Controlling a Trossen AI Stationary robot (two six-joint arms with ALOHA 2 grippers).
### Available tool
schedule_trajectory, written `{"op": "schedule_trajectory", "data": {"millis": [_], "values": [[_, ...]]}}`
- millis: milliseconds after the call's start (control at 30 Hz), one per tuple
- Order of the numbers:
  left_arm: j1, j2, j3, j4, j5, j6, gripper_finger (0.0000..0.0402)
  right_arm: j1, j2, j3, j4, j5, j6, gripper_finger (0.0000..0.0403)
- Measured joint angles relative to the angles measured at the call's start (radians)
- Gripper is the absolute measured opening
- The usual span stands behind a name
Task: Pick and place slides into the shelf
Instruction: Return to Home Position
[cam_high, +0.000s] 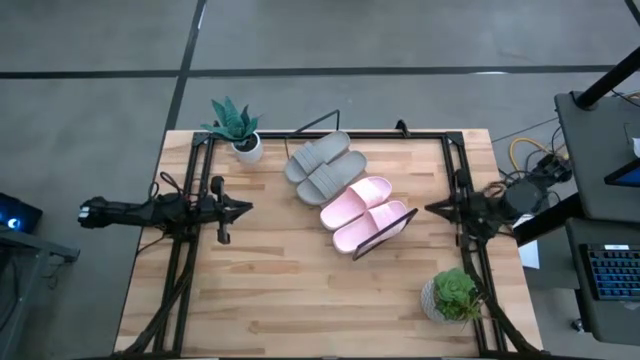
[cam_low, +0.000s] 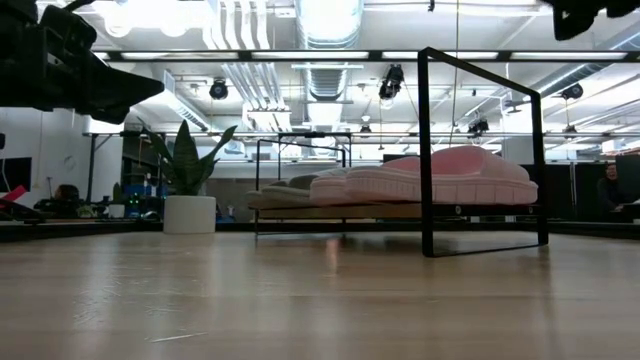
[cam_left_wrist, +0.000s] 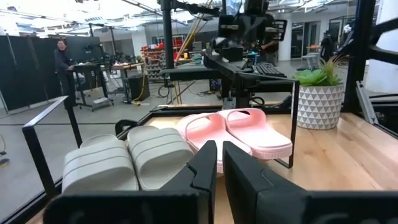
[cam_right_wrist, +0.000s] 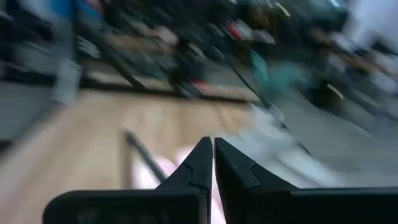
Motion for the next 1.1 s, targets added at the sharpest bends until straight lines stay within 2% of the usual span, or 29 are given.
{"op": "schedule_trajectory", "data": {"millis": [33, 100, 200, 333, 467, 600, 667, 833, 1000, 1100], "values": [[0.000, 0.001, 0.000, 0.001, -0.001, 0.000, 0.0012, -0.016, -0.034, -0.034, 0.067, -0.054, -0.049, 0.0008], [0.000, 0.000, 0.000, 0.004, -0.005, 0.002, 0.0012, -0.044, -0.082, -0.084, 0.159, -0.083, -0.108, 0.0008], [0.000, 0.000, -0.001, 0.009, -0.023, 0.004, 0.0012, -0.086, -0.144, -0.127, 0.167, -0.103, -0.148, 0.0008], [0.000, 0.004, -0.001, 0.011, -0.043, 0.006, 0.0012, -0.149, -0.173, -0.175, 0.255, -0.186, -0.161, 0.0008], [0.000, 0.015, -0.001, 0.011, -0.044, 0.006, 0.0012, -0.220, -0.158, -0.208, 0.295, -0.253, -0.159, 0.0008], [0.000, 0.026, -0.001, 0.012, -0.052, 0.005, 0.0012, -0.303, -0.094, -0.250, 0.431, -0.363, -0.136, 0.0008], [0.000, 0.031, -0.002, 0.012, -0.051, 0.004, 0.0012, -0.346, -0.041, -0.266, 0.487, -0.386, -0.120, 0.0008], [0.000, 0.036, -0.002, 0.013, -0.052, 0.003, 0.0012, -0.430, 0.041, -0.269, 0.495, -0.429, -0.089, 0.0008], [0.000, 0.049, -0.002, 0.012, -0.052, 0.003, 0.0012, -0.472, 0.026, -0.306, 0.622, -0.467, -0.142, 0.0008], [0.000, 0.062, -0.002, 0.012, -0.051, 0.003, 0.0012, -0.497, 0.000, -0.325, 0.630, -0.481, -0.133, 0.0008]]}}
